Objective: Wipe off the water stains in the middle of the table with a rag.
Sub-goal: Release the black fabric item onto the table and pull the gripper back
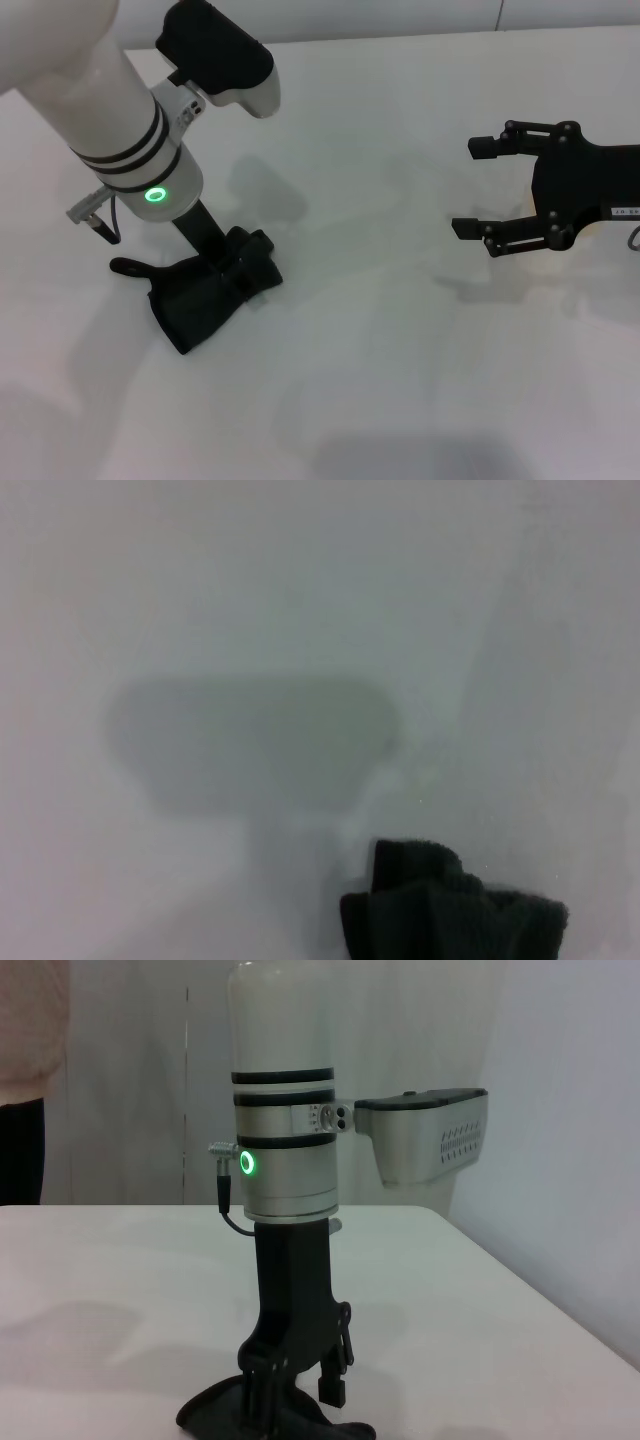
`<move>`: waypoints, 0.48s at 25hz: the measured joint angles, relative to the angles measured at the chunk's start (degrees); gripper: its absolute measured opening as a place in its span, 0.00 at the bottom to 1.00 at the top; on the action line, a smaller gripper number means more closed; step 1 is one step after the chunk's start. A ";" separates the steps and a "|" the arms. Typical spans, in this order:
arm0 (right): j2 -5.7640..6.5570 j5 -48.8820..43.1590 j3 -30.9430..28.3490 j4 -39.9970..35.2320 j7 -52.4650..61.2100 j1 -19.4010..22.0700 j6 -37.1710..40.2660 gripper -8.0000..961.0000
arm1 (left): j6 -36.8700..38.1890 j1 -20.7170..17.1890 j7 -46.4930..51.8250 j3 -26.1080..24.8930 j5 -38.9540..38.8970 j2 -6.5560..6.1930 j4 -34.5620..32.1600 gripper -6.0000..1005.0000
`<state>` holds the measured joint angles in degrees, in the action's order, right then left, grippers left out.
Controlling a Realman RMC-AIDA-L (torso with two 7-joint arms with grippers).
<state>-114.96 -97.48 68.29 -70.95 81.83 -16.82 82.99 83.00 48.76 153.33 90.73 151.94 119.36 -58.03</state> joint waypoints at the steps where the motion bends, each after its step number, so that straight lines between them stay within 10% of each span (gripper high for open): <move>1: 0.00 0.01 0.00 0.00 0.00 0.00 0.02 0.91 | 0.01 -0.01 -0.02 0.60 0.02 0.00 0.08 0.63; 12: 0.00 0.02 -0.20 -0.08 0.00 0.35 0.01 0.91 | 3.22 -3.15 -1.46 0.86 -4.33 -0.08 -9.28 0.89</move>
<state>-114.96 -97.46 68.09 -71.03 81.82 -16.47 83.00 86.23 45.62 151.87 91.59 147.61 119.28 -67.30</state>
